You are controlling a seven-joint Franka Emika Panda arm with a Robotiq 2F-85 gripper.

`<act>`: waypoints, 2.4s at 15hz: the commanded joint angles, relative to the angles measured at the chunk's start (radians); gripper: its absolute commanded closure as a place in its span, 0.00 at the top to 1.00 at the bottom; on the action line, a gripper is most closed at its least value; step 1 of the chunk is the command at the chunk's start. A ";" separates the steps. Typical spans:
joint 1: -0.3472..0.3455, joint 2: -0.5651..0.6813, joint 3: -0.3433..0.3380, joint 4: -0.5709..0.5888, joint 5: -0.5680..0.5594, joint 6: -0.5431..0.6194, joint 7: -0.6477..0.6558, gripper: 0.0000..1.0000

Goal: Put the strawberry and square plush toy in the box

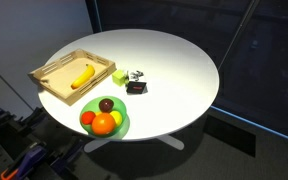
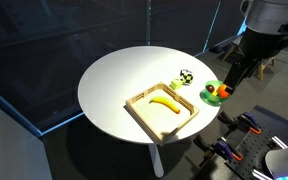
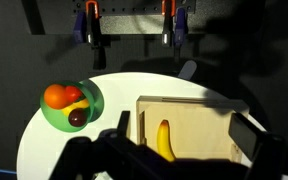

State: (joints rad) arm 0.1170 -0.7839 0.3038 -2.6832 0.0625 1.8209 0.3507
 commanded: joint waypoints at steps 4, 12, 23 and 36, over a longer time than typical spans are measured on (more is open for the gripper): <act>-0.034 0.029 -0.082 0.037 0.006 0.007 -0.013 1.00; -0.111 0.070 -0.207 0.063 0.017 0.074 -0.042 1.00; -0.233 0.211 -0.358 0.077 0.019 0.236 -0.077 1.00; -0.318 0.474 -0.380 0.149 -0.029 0.372 -0.029 1.00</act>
State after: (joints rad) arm -0.1870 -0.3772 -0.0757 -2.5727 0.0597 2.1711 0.3008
